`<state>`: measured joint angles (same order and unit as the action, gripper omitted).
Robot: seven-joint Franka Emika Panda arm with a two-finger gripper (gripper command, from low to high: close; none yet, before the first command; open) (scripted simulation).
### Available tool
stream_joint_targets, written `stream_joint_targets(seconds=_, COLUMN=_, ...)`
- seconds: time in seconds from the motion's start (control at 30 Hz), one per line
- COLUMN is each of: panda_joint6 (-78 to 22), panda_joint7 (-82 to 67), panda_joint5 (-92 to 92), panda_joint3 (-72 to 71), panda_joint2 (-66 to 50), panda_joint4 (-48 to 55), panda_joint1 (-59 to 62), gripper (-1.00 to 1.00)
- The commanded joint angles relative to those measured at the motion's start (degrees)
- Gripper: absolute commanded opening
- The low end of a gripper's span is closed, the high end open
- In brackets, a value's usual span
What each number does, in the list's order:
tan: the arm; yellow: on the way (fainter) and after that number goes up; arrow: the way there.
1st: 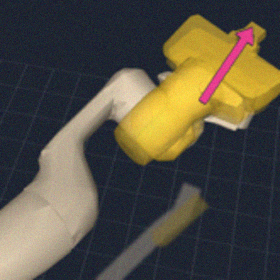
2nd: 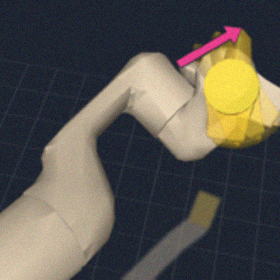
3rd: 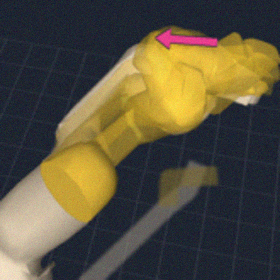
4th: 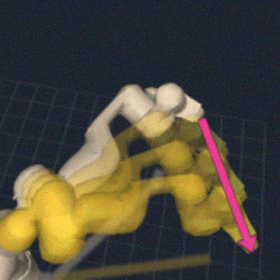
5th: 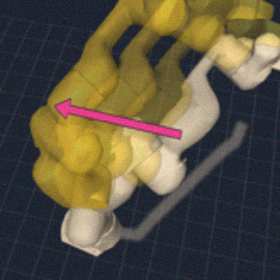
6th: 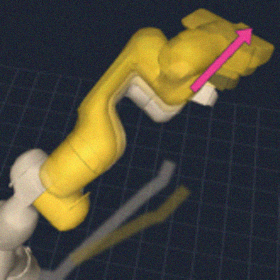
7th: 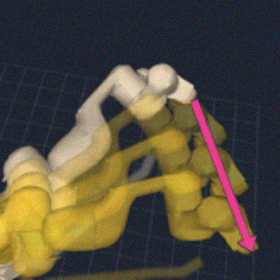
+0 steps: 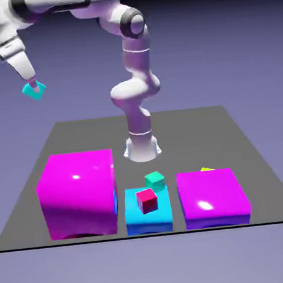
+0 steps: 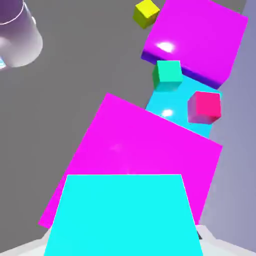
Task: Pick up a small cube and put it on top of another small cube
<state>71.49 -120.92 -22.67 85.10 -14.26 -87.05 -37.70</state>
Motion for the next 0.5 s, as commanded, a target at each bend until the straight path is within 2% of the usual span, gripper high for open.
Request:
stream_joint_targets(seconds=0.0, panda_joint6=-1.11, panda_joint7=-0.86, panda_joint5=-0.83, panda_joint3=-1.52, panda_joint2=-2.08, panda_joint4=1.1, panda_joint1=0.71, gripper=-1.0)
stream_joint_targets(seconds=0.47, panda_joint6=-16.89, panda_joint7=-13.21, panda_joint5=-11.11, panda_joint3=-22.81, panda_joint2=-31.15, panda_joint4=16.5, panda_joint1=10.67, gripper=-1.0)
